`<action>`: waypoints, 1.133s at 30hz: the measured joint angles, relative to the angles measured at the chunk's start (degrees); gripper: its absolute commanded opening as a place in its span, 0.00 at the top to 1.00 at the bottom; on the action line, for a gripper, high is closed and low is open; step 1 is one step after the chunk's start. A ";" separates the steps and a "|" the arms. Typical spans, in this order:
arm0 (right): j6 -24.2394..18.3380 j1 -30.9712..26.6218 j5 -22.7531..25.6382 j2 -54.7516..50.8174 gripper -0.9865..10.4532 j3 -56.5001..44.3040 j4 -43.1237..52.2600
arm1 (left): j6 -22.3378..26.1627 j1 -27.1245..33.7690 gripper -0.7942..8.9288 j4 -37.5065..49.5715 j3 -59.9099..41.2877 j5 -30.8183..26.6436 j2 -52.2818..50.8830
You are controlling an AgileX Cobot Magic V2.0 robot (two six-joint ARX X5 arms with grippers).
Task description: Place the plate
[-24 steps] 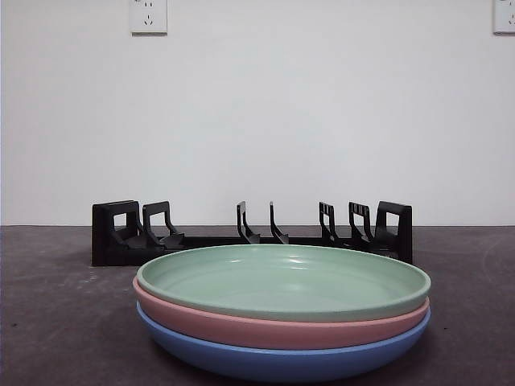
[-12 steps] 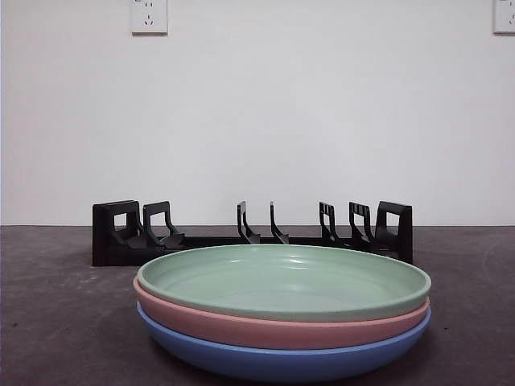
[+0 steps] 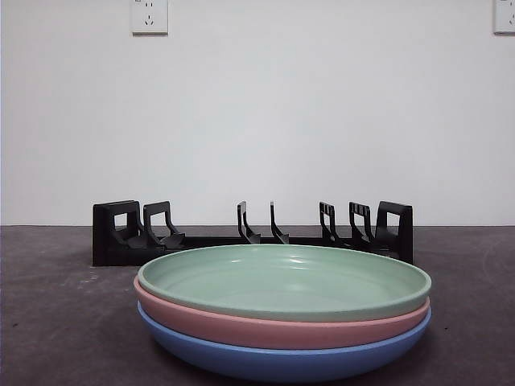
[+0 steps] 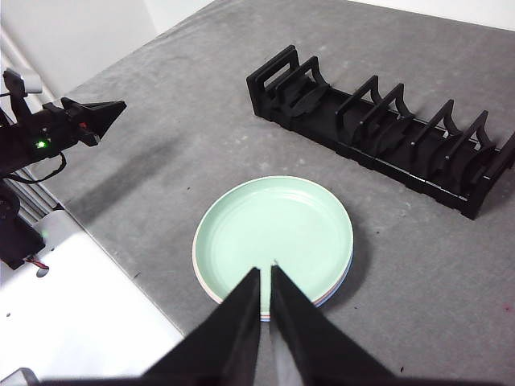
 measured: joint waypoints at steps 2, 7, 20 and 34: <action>0.00 0.00 0.00 0.00 0.90 0.00 0.00 | 0.00 0.00 0.91 0.00 0.00 0.00 0.00; 0.00 0.00 0.00 0.00 0.90 0.00 0.00 | 0.00 0.00 0.91 0.00 0.00 0.00 0.00; -0.31 -0.13 0.72 0.00 0.90 0.00 0.13 | 0.00 0.00 0.91 0.00 0.00 0.00 0.00; -16.83 -36.54 4.24 -7.32 0.90 -21.07 26.99 | 0.00 0.00 0.91 0.00 0.00 -0.02 0.00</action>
